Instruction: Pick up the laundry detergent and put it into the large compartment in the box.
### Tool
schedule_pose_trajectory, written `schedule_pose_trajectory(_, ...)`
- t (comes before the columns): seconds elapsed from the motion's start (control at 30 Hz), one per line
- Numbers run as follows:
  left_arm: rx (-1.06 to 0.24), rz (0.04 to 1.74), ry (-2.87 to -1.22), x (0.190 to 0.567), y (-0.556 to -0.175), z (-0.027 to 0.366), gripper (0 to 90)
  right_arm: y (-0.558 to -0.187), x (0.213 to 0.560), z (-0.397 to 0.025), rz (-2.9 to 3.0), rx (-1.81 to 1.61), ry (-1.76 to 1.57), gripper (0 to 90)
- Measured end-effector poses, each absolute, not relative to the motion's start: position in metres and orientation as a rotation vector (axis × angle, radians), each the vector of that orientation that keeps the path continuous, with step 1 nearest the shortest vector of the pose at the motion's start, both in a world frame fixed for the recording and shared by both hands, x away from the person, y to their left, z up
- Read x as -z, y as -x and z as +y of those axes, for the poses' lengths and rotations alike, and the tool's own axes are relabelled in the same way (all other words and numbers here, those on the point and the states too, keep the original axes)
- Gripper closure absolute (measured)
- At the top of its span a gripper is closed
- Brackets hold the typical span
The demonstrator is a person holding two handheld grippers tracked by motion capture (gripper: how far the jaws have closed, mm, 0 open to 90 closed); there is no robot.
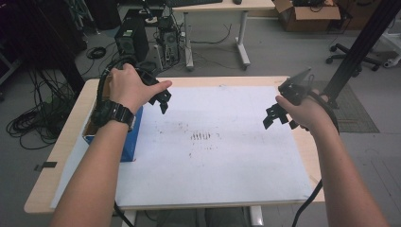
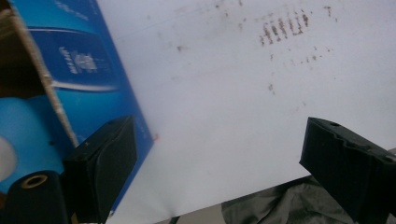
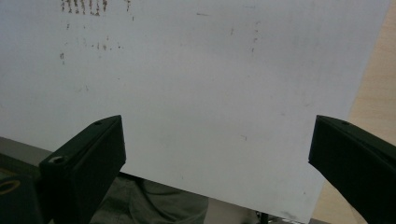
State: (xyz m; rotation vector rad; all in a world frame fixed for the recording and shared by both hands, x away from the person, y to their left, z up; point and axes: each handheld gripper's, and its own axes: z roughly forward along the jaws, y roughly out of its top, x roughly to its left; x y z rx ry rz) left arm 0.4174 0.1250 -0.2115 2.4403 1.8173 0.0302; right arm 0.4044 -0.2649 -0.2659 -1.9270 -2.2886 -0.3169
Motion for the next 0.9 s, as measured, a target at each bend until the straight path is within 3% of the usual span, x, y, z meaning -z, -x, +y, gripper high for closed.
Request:
schedule_pose_trajectory(0.33, 0.017, 1.787, -2.49, 0.232, -0.414, 0.107, 5.0, -0.402, 0.269, -0.264, -2.287, 0.318, 1.919, 3.9)
schedule_pose_trajectory(0.9, 0.045, 1.756, -2.522, 0.248, -0.411, 0.092, 4.9, -0.398, 0.269, -0.267, -2.286, 0.326, 1.927, 3.9)
